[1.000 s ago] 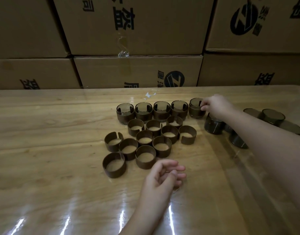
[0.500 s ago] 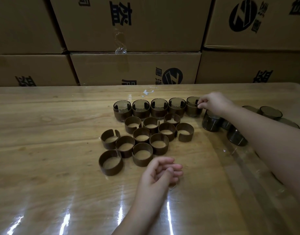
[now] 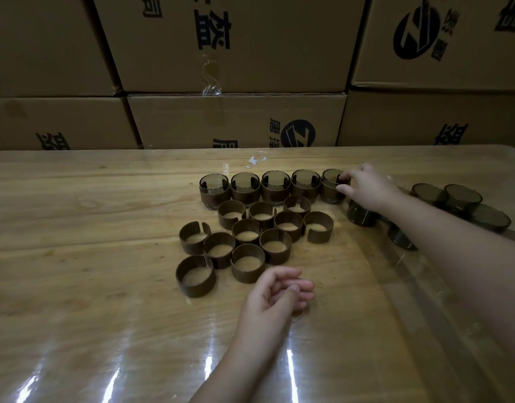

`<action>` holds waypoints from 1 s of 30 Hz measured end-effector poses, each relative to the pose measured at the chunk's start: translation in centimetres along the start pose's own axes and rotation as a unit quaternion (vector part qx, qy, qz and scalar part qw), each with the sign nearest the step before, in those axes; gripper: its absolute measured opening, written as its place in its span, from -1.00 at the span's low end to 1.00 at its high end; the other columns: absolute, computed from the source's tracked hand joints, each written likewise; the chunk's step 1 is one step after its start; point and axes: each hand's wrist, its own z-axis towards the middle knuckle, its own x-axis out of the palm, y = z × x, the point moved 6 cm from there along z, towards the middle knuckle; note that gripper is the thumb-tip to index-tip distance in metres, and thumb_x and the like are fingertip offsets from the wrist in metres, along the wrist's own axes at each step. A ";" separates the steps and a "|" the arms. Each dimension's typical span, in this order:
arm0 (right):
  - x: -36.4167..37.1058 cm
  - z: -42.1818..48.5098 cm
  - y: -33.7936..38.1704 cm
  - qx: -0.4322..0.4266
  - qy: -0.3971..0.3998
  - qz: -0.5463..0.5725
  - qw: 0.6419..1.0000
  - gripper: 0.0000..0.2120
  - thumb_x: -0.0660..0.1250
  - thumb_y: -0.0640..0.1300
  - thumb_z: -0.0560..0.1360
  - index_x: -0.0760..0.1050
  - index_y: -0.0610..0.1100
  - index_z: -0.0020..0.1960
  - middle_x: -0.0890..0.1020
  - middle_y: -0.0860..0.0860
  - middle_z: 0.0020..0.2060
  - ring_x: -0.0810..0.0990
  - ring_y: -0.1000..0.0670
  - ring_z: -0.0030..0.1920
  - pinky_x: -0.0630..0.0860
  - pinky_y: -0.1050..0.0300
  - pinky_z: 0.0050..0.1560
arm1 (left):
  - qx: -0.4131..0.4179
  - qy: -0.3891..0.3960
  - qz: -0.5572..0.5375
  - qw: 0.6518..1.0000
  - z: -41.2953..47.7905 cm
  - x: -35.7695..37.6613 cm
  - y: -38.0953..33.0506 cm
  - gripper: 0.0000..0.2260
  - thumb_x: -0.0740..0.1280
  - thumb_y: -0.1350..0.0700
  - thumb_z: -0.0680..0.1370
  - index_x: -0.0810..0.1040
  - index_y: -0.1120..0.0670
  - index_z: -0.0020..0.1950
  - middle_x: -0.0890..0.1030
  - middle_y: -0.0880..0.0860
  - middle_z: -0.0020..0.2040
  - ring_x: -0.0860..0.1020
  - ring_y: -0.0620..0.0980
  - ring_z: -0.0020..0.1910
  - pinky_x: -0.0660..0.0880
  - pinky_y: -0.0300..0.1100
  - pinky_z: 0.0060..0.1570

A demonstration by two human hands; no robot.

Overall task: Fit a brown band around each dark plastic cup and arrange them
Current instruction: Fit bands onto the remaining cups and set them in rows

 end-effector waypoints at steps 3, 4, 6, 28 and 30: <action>-1.0 -3.5 1.4 -0.021 -0.111 0.035 0.993 -0.64 0.23 -0.01 0.59 0.40 -0.01 0.38 0.42 -0.07 0.30 0.38 -0.09 0.33 0.26 -0.14 0.40 | 0.000 -0.002 0.003 1.000 -0.1 0.0 -0.4 -0.84 0.21 0.36 0.60 0.53 0.20 0.09 0.70 0.10 -0.12 0.67 -0.01 -0.13 0.59 -0.24 -0.11; -1.0 -5.0 1.9 -0.027 -0.128 0.074 0.989 -0.67 0.23 -0.02 0.59 0.42 -0.01 0.35 0.41 -0.04 0.28 0.37 -0.07 0.33 0.28 -0.10 0.39 | 0.000 -0.004 0.004 1.000 -0.1 -0.1 -0.5 -0.85 0.21 0.36 0.60 0.53 0.22 0.07 0.69 0.10 -0.15 0.66 -0.02 -0.16 0.59 -0.24 -0.13; -0.6 -8.5 2.8 -0.039 -0.119 0.158 0.980 -0.74 0.23 -0.04 0.60 0.48 0.01 0.27 0.41 0.03 0.25 0.37 0.00 0.30 0.35 0.06 0.29 | 0.002 -0.005 0.006 1.000 -0.1 0.0 -0.7 -0.88 0.22 0.36 0.59 0.54 0.25 0.02 0.67 0.10 -0.20 0.65 -0.05 -0.22 0.57 -0.26 -0.18; -1.1 -9.3 -0.2 0.028 -0.022 0.140 0.990 -0.70 0.23 -0.06 0.60 0.51 -0.06 0.31 0.14 0.01 0.54 0.33 -0.07 0.43 0.39 0.08 0.19 | 0.015 -0.006 0.028 0.999 -0.7 0.1 -0.9 -0.91 0.31 0.30 0.56 0.60 0.18 -0.01 0.66 0.04 -0.25 0.59 -0.11 -0.29 0.54 -0.25 -0.24; 0.0 -8.4 -1.0 0.041 0.024 0.073 0.996 -0.70 0.20 -0.08 0.61 0.52 -0.12 0.30 0.17 -0.03 0.53 0.40 -0.07 0.37 0.39 0.13 0.11 | 0.012 -0.006 0.030 0.999 -0.6 -0.1 -0.7 -0.91 0.31 0.29 0.57 0.60 0.17 -0.01 0.66 0.04 -0.25 0.60 -0.10 -0.27 0.55 -0.24 -0.23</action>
